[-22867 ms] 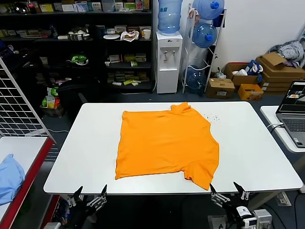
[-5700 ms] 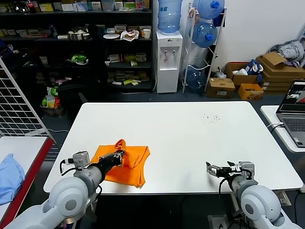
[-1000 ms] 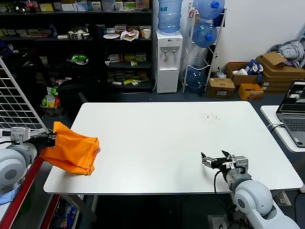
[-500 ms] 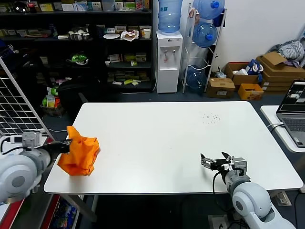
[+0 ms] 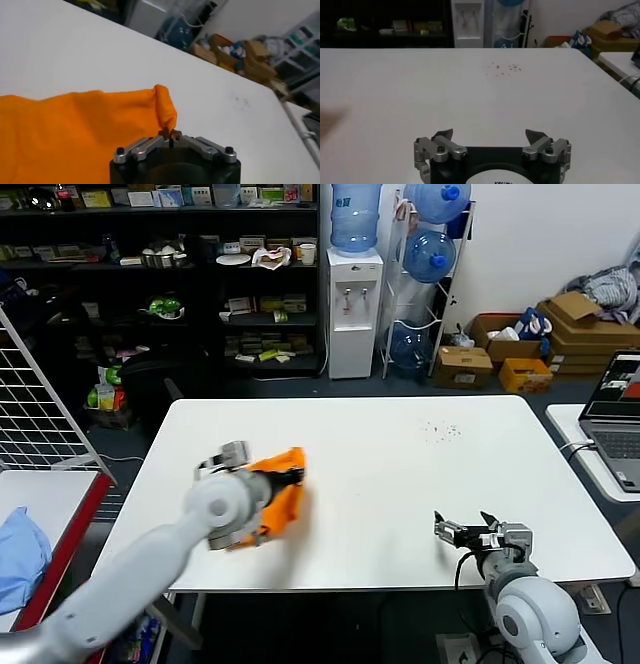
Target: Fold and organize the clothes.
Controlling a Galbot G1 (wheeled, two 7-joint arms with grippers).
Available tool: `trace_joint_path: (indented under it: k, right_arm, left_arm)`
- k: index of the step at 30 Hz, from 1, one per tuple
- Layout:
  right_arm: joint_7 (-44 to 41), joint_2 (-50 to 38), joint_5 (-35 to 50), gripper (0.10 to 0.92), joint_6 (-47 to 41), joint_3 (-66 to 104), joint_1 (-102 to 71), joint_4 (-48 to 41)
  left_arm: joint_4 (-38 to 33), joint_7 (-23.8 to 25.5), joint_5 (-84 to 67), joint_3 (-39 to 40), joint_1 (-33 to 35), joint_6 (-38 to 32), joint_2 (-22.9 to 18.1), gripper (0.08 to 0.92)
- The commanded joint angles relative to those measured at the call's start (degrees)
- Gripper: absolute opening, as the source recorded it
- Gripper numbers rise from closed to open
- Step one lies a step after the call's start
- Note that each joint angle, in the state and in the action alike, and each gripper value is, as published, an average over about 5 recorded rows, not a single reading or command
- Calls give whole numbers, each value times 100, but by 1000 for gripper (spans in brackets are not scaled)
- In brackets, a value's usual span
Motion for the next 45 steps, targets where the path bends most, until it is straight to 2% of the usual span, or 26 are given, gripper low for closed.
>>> trace_joint_path:
  k: [1,9,18,28,32,35,37,39,42,45]
  right_arm:
    - [94,59,76,921,-33,290,-144,82]
    - [119,3,158,921,-35,208,-47,58]
    - [132,4,162,921,-42,183,-49,70]
    - [45,-144,193,921,4,348,-210,245]
    - [-313,-397,100,921,354,595,-606,572]
    - [-676,-651,-29,921,904,942,-1058,827]
    - [-907,-746,-117,921,1421,1167,-1305,899]
    - [-1062,-767,-167,921,1847,1316,-1457,909]
    - [-1261,-699,-222,921,2168,1463,-1612,847]
    - [-1573,-519,-415,921,2620,1557,-1773,681]
  left_arm:
    - [1845,-125,346,1472,-1345,-55,-2647,107]
    - [1905,-76,612,1450,-1189,-77,-2545,107]
    - [2110,20,765,1360,-1208,-80,-2627,107]
    - [1950,46,734,1268,-1177,-65,-2624,116]
    - [1531,-37,735,1055,-1079,-69,-2493,199]
    - [965,30,973,856,-879,-75,-2157,285]
    - [471,272,1464,618,-607,-99,-1750,346]
    - [-9,830,2174,259,-132,-199,-1170,406]
    - [-576,2122,3600,-399,950,-757,-137,493]
    - [-974,3508,5094,-1589,2535,-1607,698,579]
